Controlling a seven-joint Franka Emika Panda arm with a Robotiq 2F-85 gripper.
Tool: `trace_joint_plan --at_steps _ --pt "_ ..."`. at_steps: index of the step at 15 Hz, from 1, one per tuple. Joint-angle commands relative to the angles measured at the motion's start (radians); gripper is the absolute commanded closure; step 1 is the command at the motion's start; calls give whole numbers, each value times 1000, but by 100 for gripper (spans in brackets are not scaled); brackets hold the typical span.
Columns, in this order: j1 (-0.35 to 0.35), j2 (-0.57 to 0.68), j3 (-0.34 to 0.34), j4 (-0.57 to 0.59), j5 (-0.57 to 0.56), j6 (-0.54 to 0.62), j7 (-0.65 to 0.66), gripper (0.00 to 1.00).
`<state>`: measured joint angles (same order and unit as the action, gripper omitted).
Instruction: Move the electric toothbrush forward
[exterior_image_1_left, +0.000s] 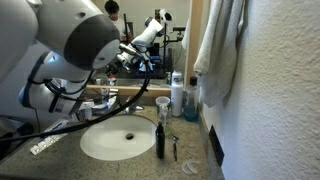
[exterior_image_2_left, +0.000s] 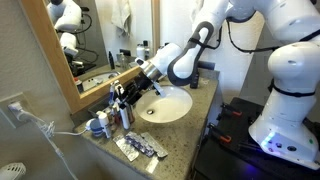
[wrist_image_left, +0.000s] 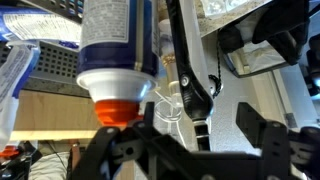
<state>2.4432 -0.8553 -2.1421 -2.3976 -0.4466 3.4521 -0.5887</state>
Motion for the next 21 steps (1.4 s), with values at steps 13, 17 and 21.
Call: trace_joint_plan --at_steps 13,17,21 --pt "-12 -2 29 -27 8 3 -8 0" --pt "-7 18 27 -34 22 3 -1 0" --pt "-6 35 24 -33 35 3 4 0"
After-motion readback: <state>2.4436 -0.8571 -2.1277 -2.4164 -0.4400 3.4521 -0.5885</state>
